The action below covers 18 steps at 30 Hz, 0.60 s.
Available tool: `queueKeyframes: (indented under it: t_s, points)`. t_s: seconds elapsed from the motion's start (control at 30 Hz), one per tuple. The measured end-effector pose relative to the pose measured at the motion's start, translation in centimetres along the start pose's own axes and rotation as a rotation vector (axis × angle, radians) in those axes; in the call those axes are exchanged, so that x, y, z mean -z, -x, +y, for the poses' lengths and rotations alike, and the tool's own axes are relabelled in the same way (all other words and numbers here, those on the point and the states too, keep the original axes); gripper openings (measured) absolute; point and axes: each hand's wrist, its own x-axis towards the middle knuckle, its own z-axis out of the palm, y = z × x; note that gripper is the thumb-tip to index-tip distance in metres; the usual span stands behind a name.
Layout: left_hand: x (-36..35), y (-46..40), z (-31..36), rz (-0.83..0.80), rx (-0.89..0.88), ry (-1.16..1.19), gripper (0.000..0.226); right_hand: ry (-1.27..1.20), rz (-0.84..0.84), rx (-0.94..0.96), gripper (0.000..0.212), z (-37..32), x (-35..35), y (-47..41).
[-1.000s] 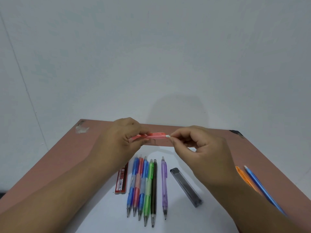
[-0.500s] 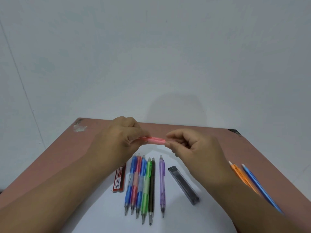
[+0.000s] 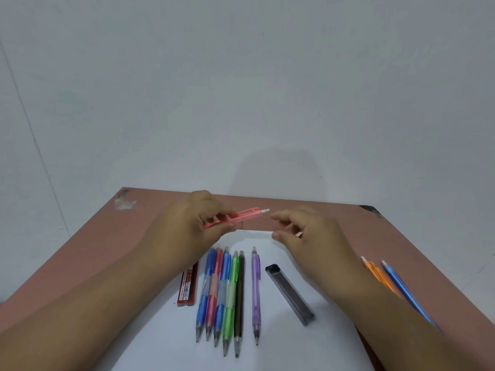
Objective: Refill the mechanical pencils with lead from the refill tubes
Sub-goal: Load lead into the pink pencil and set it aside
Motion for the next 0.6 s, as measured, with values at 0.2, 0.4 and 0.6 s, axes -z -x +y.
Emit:
queueKeyframes:
  t_s: [0.2,0.4,0.6]
  points:
    - [0.1,0.0,0.3,-0.018,0.022,-0.001,0.035,0.168,-0.125,0.025,0.022,0.7,-0.8,-0.4]
    - [0.3,0.0,0.7,-0.012,-0.010,0.007,0.043,0.062,-0.065,-0.025,0.014,0.4,-0.7,-0.2]
    - [-0.5,-0.1,-0.7,-0.028,-0.037,-0.007,0.035,-0.490,0.169,0.012,0.007,-1.9,0.4,0.7]
